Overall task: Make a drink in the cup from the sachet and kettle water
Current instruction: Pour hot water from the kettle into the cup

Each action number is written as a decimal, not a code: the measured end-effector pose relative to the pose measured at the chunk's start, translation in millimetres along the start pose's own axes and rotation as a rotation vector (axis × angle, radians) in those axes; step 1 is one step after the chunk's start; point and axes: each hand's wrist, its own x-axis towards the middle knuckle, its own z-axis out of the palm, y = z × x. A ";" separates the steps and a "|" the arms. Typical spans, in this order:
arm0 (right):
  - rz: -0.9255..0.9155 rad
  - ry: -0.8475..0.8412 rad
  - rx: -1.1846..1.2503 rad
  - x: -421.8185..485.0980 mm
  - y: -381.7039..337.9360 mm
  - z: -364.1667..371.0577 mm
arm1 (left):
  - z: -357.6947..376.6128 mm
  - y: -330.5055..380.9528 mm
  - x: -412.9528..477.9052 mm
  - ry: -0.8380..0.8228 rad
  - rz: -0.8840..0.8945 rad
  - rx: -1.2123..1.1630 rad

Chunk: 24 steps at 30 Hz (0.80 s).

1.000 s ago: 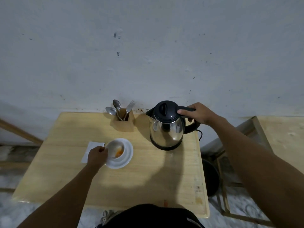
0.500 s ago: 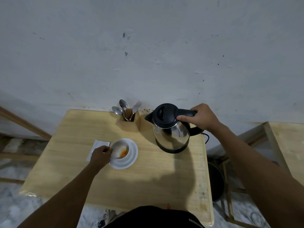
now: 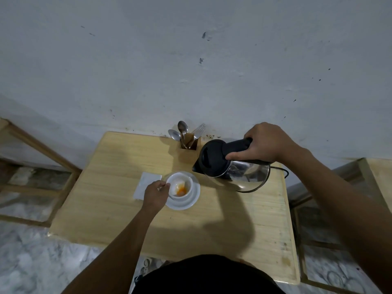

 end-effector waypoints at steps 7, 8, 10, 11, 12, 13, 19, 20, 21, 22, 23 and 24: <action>0.008 -0.092 -0.134 13.5 -42.6 3.0 | -5.6 -12.2 3.4 -0.069 0.031 -0.049; 0.014 -0.109 -0.151 15.7 -47.6 2.6 | -6.6 -14.2 4.4 -0.081 0.041 -0.041; 0.034 -0.139 -0.177 19.9 -55.3 1.3 | -8.5 -16.3 5.7 -0.098 0.063 -0.023; 0.043 -0.154 -0.191 21.8 -59.3 1.0 | -10.2 -17.0 6.0 -0.108 0.077 -0.016; 0.047 -0.169 -0.204 23.4 -63.3 0.6 | -11.4 -17.8 6.6 -0.117 0.089 -0.010; 0.051 -0.184 -0.218 24.7 -66.8 -0.1 | -12.2 -18.4 7.0 -0.126 0.096 -0.003; 0.100 -0.240 -0.269 33.1 -88.0 -2.8 | -16.5 -21.9 12.0 -0.160 0.112 0.023; 0.108 -0.250 -0.273 34.0 -90.3 -2.5 | -16.4 -22.1 12.6 -0.165 0.120 0.033; 0.113 -0.257 -0.278 34.7 -92.7 -2.2 | -16.7 -22.0 13.2 -0.172 0.127 0.041; 0.115 -0.261 -0.284 35.4 -94.7 -2.0 | -16.9 -22.0 14.3 -0.180 0.130 0.044; 0.117 -0.264 -0.290 35.8 -96.9 -2.4 | -17.2 -21.8 15.1 -0.189 0.130 0.043; 0.119 -0.267 -0.295 36.1 -99.1 -2.9 | -17.8 -21.6 16.1 -0.197 0.127 0.040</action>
